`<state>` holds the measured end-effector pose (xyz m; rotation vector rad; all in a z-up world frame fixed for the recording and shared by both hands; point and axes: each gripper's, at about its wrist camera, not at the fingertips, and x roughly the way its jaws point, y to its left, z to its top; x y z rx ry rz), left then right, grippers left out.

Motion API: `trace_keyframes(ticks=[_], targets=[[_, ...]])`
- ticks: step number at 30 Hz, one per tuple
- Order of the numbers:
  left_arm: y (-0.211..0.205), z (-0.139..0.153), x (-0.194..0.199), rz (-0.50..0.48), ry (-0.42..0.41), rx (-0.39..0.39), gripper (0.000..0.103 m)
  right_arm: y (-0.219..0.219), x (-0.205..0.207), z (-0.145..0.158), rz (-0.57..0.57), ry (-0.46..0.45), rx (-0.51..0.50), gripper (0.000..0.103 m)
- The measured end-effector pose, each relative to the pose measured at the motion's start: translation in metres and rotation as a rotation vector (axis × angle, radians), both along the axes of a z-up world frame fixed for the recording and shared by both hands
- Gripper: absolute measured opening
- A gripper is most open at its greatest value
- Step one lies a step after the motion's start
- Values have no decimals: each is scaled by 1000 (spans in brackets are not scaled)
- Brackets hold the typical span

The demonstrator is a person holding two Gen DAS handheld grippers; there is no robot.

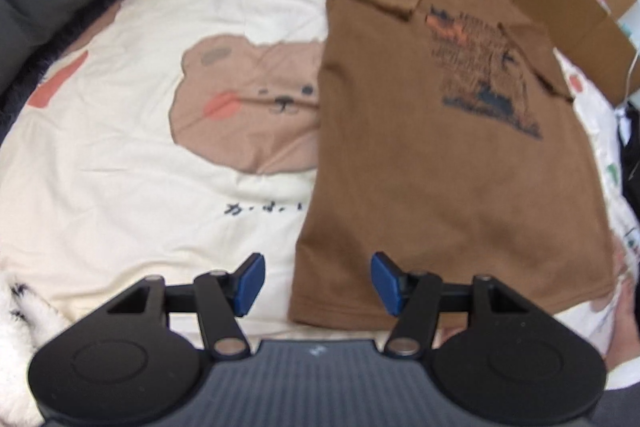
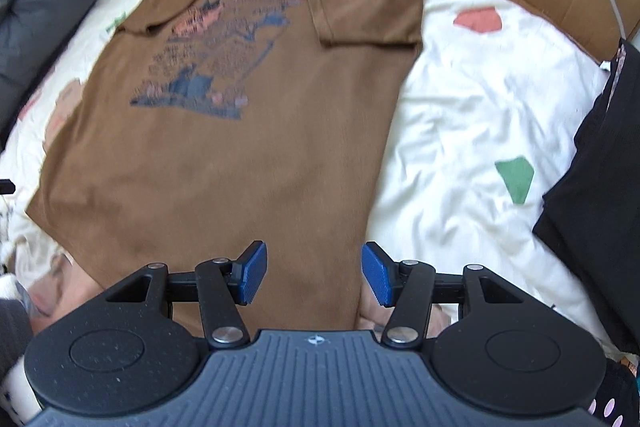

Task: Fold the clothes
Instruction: 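Move both grippers along the folded shirt toward its hem, then lower both open grippers onto the shirt hem edge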

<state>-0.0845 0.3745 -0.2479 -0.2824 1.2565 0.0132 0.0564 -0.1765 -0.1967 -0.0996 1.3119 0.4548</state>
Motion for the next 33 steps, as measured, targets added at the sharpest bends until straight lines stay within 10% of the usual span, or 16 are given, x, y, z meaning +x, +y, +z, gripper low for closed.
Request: trace_keyframes(ticks=[23,33], targets=[[-3,-35,6,-27,78,-31,55,-3,-10,-57,-7,140,2,63],[8,-25,3,-39,82,-77,34,-17,-13,-98,-63,298,-28,54]])
